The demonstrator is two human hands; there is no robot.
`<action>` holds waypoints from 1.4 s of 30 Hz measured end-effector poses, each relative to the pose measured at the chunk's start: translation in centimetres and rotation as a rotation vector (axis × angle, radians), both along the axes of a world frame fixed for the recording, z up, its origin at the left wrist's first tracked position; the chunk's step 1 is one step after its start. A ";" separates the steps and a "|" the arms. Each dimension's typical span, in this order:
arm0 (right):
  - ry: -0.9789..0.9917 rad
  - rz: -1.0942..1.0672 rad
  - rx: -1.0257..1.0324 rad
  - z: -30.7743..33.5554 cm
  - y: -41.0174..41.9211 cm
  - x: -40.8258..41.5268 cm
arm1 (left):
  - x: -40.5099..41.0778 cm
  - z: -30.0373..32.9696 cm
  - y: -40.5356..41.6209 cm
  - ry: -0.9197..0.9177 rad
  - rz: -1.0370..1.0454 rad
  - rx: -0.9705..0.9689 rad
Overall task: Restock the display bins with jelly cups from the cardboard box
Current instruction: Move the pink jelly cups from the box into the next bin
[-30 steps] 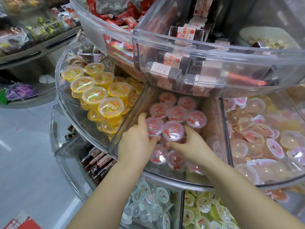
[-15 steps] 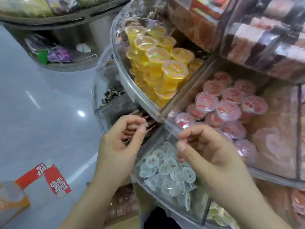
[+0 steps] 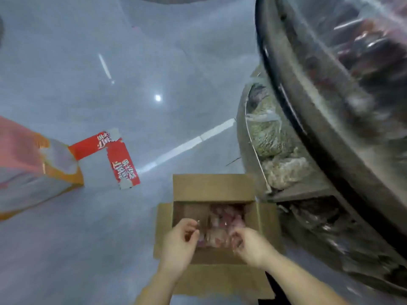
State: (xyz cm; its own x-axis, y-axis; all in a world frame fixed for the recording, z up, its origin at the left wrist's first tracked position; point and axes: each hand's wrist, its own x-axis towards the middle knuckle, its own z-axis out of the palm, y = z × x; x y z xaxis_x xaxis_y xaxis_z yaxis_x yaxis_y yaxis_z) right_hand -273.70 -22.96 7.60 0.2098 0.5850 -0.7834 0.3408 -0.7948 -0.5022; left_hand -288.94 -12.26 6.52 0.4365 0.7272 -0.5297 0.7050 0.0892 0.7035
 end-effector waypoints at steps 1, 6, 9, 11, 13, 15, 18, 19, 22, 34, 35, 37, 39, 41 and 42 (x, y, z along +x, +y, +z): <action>-0.055 0.024 -0.030 -3.2 0.4 0.2 | -0.2 -3.2 0.2 0.060 -0.030 0.003; -0.245 0.121 -0.046 -16.3 3.6 1.8 | 1.9 -16.9 2.3 0.286 -0.218 -0.047; -0.363 0.338 -0.160 -22.6 4.0 1.9 | 3.0 -22.2 3.6 0.393 -0.337 -0.077; -0.405 0.394 -0.206 -25.6 3.5 2.0 | 3.0 -25.0 4.2 0.483 -0.536 -0.026; -0.445 0.393 -0.198 -27.4 3.1 2.2 | 3.0 -26.8 4.2 0.630 -0.764 0.063; -0.440 0.369 -0.168 -27.9 3.3 2.3 | 2.9 -27.8 3.7 0.757 -0.842 0.156; -0.430 0.349 -0.142 -28.1 3.3 2.2 | 3.3 -28.5 3.5 0.801 -0.835 0.247; -0.428 0.344 -0.142 -28.1 3.2 2.1 | 3.5 -28.5 3.6 0.787 -0.833 0.255; -0.422 0.333 -0.133 -27.6 3.1 1.5 | 3.8 -27.5 4.0 0.655 -0.700 0.200; -0.063 -0.428 0.228 -6.6 -1.6 -0.4 | 2.7 -5.1 -1.7 -0.073 -0.042 0.237; -0.045 -0.483 0.295 -2.9 -2.2 -0.8 | 2.8 -1.6 -2.1 -0.143 -0.048 0.285; -0.047 -0.545 0.413 5.3 -3.3 -1.5 | 3.2 6.4 -2.6 -0.248 -0.071 0.361; -0.082 -0.565 0.497 14.1 -4.3 -2.1 | 3.8 14.7 -3.2 -0.313 -0.104 0.398; -0.141 -0.601 0.567 22.7 -5.4 -2.2 | 4.4 22.9 -4.0 -0.376 -0.093 0.347; -0.165 -0.633 0.599 26.7 -5.8 -2.1 | 4.8 26.7 -4.4 -0.408 -0.092 0.331</action>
